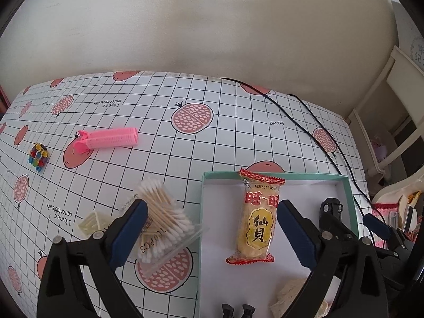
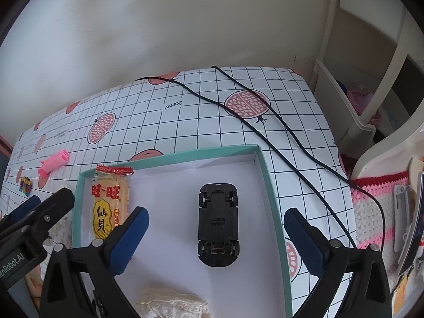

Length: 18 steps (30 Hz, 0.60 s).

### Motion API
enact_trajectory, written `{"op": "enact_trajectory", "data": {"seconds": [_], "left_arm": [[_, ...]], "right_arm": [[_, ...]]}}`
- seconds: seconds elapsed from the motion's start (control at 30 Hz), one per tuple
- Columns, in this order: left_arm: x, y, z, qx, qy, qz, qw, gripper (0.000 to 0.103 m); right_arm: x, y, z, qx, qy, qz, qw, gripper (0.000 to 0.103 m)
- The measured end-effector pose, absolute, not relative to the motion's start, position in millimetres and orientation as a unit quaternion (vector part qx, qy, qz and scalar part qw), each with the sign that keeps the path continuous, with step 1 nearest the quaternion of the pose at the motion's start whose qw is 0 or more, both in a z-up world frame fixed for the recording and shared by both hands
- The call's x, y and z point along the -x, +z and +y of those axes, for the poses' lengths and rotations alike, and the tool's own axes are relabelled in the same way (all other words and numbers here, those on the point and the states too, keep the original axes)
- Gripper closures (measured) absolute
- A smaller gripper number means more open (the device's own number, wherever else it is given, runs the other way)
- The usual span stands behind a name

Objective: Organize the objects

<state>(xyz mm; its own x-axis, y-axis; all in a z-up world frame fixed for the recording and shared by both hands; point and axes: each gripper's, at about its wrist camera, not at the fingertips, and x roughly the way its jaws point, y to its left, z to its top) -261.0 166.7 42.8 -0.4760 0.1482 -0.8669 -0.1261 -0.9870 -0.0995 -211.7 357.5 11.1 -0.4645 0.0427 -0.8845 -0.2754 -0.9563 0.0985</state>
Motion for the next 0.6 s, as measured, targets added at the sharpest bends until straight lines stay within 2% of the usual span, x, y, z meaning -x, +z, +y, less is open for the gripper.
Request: {"op": "enact_trajectory", "data": {"seconds": [0.6], "left_arm": [[263.0, 48.2, 162.2, 0.509, 0.857, -0.015, 0.084, 0.005]], "right_arm": [[212.2, 10.9, 355.5, 0.512, 0.846, 0.115, 0.099, 0.000]]}}
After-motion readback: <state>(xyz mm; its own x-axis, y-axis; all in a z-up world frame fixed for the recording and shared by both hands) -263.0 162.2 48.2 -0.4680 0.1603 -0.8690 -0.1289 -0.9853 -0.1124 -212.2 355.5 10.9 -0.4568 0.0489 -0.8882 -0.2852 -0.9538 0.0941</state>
